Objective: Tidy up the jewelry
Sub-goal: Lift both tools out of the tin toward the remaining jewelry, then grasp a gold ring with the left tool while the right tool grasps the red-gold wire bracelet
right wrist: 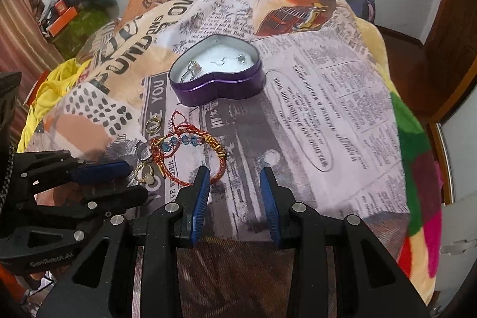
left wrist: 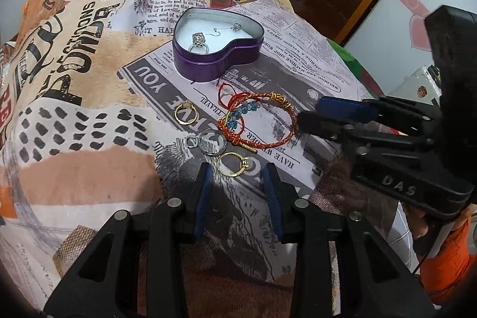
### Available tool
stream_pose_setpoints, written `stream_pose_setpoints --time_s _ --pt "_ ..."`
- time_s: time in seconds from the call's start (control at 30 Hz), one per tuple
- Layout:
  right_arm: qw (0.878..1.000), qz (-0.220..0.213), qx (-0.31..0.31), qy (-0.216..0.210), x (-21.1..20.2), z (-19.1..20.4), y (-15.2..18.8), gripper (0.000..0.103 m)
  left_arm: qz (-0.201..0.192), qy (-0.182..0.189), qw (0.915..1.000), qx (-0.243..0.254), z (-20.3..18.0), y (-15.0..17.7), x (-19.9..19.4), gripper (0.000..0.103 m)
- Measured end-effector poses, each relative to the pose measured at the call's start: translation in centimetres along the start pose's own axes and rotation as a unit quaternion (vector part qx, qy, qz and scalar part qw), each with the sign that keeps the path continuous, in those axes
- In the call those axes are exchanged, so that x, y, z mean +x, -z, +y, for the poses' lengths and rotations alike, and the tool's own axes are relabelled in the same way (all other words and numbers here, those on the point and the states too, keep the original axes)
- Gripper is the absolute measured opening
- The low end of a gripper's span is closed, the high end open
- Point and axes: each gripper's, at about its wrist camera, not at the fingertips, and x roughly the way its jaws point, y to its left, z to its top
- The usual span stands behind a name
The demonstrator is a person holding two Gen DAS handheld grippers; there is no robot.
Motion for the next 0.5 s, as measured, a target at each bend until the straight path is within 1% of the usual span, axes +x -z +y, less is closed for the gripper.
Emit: stream_pose_setpoints --time_s 0.13,0.33,0.37,0.43,0.47,0.5 --pt "1.000 -0.004 -0.013 0.000 0.9 0.4 -0.4 0.031 -0.007 0.004 1.0000 -0.002 0.1 -0.2 0.5 0.034" --pt "0.999 -0.011 -0.033 -0.007 1.6 0.8 -0.7 0.031 -0.013 -0.002 0.9998 0.014 0.0 -0.3 0.9 0.034" --pt "0.999 -0.011 -0.038 -0.006 1.8 0.9 -0.7 0.031 -0.014 -0.003 0.9998 0.016 0.0 -0.2 1.0 0.031" --pt "0.999 -0.018 -0.049 0.000 1.9 1.3 -0.7 0.031 -0.017 -0.008 0.9997 0.019 0.0 -0.2 1.0 0.029" --pt "0.998 -0.021 -0.053 0.001 2.0 1.4 -0.7 0.029 -0.018 -0.009 0.9996 0.019 0.0 -0.2 1.0 0.027" --pt "0.998 -0.022 -0.057 0.003 2.0 1.6 -0.6 0.022 -0.019 -0.011 0.9996 0.018 0.1 -0.2 1.0 0.025"
